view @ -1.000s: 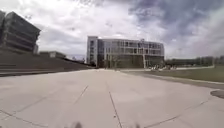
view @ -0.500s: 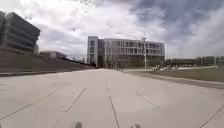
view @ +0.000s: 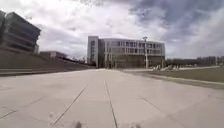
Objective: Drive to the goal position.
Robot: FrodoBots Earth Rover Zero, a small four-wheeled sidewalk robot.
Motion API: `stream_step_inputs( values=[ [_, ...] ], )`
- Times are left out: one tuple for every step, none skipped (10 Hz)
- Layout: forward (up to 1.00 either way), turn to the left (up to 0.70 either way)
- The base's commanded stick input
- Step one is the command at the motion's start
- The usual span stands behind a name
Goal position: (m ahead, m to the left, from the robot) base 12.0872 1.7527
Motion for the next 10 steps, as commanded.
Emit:
stream_step_inputs(
  values=[
    [0.70,0.00],
    [0.70,0.00],
    [0.70,0.00],
    [0.70,0.00],
    [0.70,0.00],
    [0.70,0.00],
    [0.70,0.00],
    [0.70,0.00],
    [0.70,0.00],
    [0.70,0.10]
  ],
)
